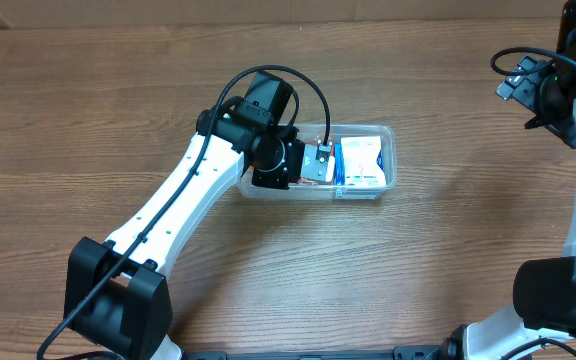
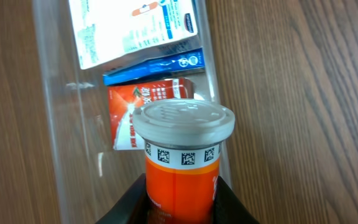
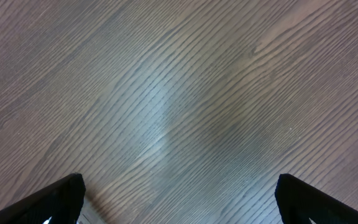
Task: Pack container
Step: 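Carry the orange tube over the container and lower it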
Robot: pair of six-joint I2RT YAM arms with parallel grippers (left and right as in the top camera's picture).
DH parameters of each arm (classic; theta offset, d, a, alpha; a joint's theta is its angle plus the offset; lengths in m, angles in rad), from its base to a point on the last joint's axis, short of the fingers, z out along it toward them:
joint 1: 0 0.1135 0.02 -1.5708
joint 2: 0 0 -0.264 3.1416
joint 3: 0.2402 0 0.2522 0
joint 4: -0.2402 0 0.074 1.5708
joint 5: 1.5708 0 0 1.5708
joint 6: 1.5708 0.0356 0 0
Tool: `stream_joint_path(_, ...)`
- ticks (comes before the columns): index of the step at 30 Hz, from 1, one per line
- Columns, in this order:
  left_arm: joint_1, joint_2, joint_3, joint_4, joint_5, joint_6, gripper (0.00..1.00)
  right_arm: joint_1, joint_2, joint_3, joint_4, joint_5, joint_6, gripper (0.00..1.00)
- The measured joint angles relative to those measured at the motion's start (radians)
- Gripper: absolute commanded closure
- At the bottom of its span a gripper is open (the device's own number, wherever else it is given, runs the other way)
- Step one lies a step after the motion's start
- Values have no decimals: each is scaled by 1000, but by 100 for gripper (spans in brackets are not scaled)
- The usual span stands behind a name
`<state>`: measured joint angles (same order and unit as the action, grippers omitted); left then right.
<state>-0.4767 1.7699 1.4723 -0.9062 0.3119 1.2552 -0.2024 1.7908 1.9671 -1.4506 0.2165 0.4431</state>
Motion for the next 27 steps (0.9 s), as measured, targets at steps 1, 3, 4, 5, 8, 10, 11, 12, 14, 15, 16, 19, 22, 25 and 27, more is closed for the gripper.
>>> stream_joint_path(1, 0, 0, 0, 14, 0, -12, 96, 0, 0, 0, 0, 0, 0, 0)
stream_joint_path(3, 0, 0, 0, 72, 0, -49, 96, 0, 0, 0, 0, 0, 0, 0)
stream_joint_path(4, 0, 0, 0, 90, 0, -72, 96, 0, 0, 0, 0, 0, 0, 0)
stream_joint_path(5, 0, 0, 0, 92, 0, -95, 96, 0, 0, 0, 0, 0, 0, 0)
stream_joint_path(8, 0, 6, 0, 91, 0, -129, 96, 0, 0, 0, 0, 0, 0, 0)
stream_joint_path(10, 0, 33, 0, 90, 0, -156, 96, 0, 0, 0, 0, 0, 0, 0)
stream_joint_path(11, -2, 48, 0, 85, 0, -163, 96, 0, 0, 0, 0, 0, 0, 0)
stream_joint_path(12, -2, 58, 0, 82, 0, -168, 96, 0, 0, 0, 0, 0, 0, 0)
stream_joint_path(14, -6, 68, 0, 82, 0, -180, 96, 0, 0, 0, 0, 0, 0, 0)
stream_joint_path(15, -6, 68, 0, 82, 0, -180, 96, 0, 0, 0, 0, 0, 0, 0)
stream_joint_path(16, -6, 68, 0, 81, 0, -180, 96, 0, 0, 0, 0, 0, 0, 0)
stream_joint_path(19, -6, 68, 0, 81, 0, -180, 96, 0, 0, 0, 0, 0, 0, 0)
stream_joint_path(22, -6, 68, -2, 81, 0, -179, 96, 0, 0, 0, -1, 0, 0, 0)
stream_joint_path(25, -6, 68, -41, 83, 0, -153, 96, 0, 0, 0, 0, 0, 0, 0)
stream_joint_path(27, -6, 68, -61, 87, -1, -141, 96, 0, 0, 0, 0, 0, 0, 0)
